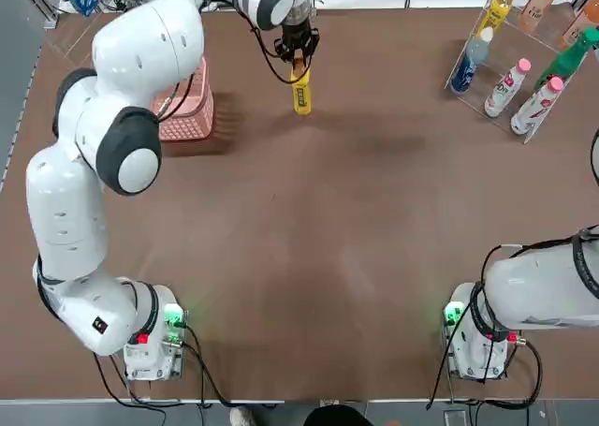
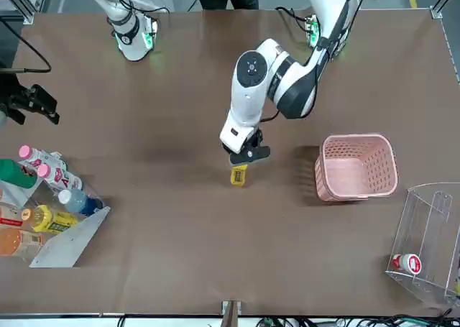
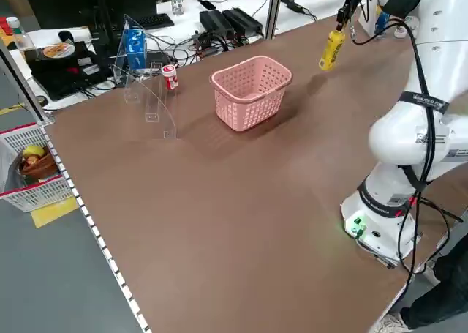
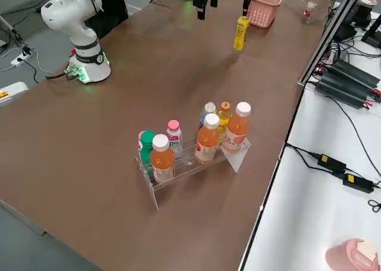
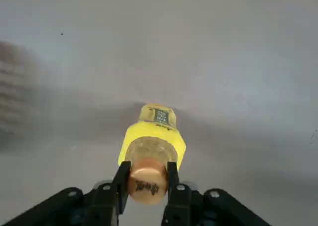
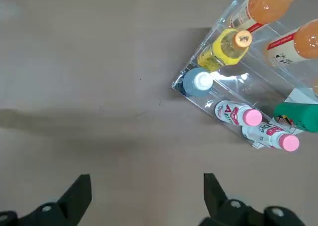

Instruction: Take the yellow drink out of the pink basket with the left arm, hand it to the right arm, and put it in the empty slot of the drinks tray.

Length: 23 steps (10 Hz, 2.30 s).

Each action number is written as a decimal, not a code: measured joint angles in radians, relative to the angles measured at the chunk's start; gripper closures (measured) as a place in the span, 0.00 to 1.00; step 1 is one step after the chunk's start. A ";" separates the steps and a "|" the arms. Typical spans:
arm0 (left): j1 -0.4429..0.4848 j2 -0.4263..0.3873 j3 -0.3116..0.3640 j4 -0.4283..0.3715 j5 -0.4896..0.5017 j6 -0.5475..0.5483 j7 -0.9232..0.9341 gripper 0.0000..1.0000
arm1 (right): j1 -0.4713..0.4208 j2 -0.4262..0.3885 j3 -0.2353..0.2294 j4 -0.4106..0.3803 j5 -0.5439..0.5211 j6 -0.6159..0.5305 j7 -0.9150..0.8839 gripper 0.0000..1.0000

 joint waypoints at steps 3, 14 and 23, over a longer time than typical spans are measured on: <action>-0.032 0.040 0.015 0.007 0.000 0.043 -0.036 0.66 | 0.000 0.000 0.000 0.000 0.000 0.000 0.000 0.00; -0.110 0.088 0.069 0.029 0.001 0.097 -0.102 0.66 | 0.000 0.000 0.000 0.000 0.000 0.000 0.000 0.00; -0.107 0.061 0.083 0.062 0.022 0.040 -0.102 0.00 | 0.010 0.000 0.001 0.000 0.000 0.000 -0.001 0.00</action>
